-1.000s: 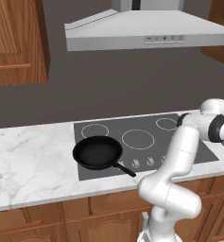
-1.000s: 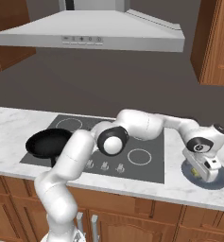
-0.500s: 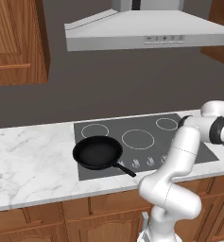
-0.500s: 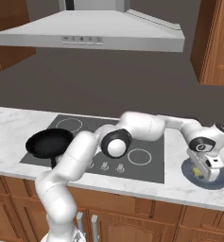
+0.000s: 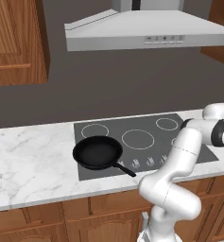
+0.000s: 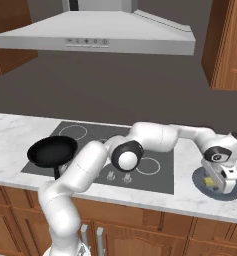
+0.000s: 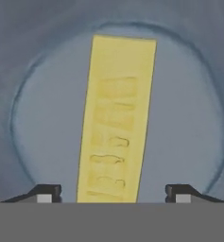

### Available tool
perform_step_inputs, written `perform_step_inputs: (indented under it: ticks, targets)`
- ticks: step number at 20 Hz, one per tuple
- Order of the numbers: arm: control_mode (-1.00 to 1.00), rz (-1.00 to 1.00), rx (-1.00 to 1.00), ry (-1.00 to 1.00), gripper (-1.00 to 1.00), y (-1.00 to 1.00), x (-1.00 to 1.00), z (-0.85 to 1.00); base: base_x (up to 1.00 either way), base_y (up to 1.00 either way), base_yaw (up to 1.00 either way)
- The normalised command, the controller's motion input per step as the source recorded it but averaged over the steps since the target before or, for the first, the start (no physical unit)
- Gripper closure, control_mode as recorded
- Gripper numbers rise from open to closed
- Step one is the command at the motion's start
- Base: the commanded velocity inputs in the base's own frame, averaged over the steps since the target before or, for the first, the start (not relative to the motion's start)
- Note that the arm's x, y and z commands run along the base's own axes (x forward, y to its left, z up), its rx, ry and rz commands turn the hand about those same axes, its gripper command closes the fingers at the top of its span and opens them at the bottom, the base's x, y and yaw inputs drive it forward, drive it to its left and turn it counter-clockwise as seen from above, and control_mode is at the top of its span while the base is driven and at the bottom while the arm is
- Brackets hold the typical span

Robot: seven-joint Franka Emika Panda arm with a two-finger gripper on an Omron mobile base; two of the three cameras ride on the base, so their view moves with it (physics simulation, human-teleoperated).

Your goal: Pick up the butter stick and place it in the pan. Then turn on the burner for the pan.

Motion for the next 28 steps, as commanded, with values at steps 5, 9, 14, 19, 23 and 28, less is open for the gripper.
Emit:
perform_step_inputs:
  ticks: [5, 9, 14, 19, 23, 28]
  targets:
    - [-1.0, -0.01, 0.0, -0.03, 1.0, 0.29, -0.15, -0.04, 0.0, 0.0, 0.0]
    - [-1.0, -0.08, 0.0, -0.07, 1.0, 0.54, -0.3, 0.0, 0.0, 0.0, 0.0]
    - [-1.0, -0.14, 0.0, -0.11, 1.0, 0.87, -0.44, 0.3, 0.0, 0.0, 0.0]
    - [-1.0, -0.06, -0.04, -0.13, 1.0, 0.99, -0.4, 0.82, 0.0, 0.0, 0.0]
    - [-1.0, 0.0, -0.06, -0.18, 1.0, 0.95, -0.45, 0.83, 0.0, 0.0, 0.0]
    - [-1.0, 0.0, -0.06, -0.1, 1.0, 1.0, -0.29, 0.39, 0.0, 0.0, 0.0]
